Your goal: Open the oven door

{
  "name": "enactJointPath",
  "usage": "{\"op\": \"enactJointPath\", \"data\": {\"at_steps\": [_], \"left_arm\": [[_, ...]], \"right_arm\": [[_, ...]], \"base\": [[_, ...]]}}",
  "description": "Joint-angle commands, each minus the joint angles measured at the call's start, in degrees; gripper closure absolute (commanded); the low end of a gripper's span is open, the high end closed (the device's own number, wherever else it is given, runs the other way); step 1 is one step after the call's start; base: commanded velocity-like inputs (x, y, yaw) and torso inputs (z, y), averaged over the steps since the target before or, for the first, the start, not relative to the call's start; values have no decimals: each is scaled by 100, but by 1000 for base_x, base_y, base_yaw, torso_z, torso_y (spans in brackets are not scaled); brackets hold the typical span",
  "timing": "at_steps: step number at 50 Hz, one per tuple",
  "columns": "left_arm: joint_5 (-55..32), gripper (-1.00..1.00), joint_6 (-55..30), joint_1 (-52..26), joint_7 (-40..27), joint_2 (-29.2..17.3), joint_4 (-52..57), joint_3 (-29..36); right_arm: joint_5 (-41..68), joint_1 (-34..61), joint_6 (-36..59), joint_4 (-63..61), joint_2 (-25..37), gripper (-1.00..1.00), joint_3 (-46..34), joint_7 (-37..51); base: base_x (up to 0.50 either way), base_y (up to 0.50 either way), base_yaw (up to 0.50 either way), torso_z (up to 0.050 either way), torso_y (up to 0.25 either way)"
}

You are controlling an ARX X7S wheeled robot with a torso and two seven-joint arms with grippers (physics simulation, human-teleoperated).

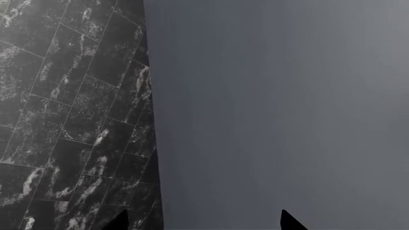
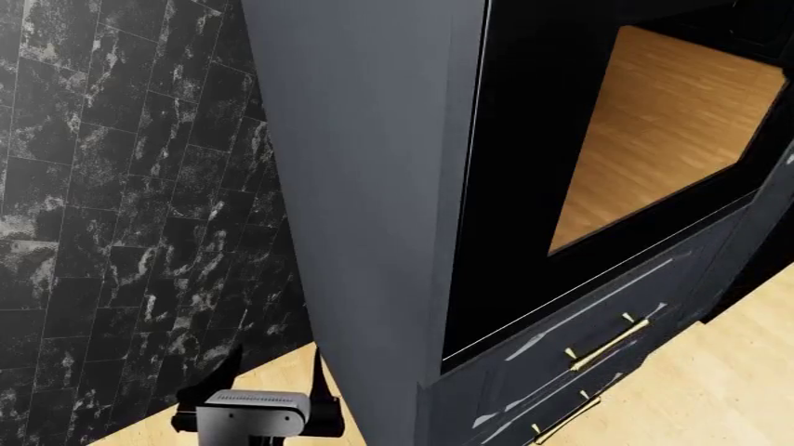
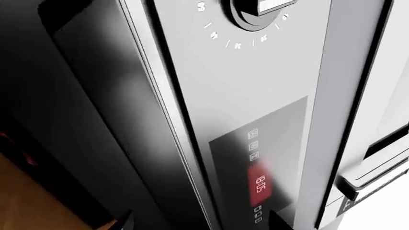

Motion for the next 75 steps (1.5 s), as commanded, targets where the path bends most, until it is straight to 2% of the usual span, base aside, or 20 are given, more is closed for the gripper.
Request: {"op": "enactJointPath", "data": {"at_steps": [1,39,75], "left_arm": [[-19,-100,-4,14,-35,-18,34,-9],[-62,-100,44,22,-116,-41,-5,-35],[-69,-100,67,60,-193,-77,8,-26]], "right_arm": [[-131,178,-166,239,-249,-100,-194,-68],[-533,898,-833,1415,-1007,-100,-764,-362],[-620,1001,-1149,1925,-1265,-100,-889,-329]], "base": [[0,0,0,0,0],[0,0,0,0,0],[0,0,0,0,0]]}}
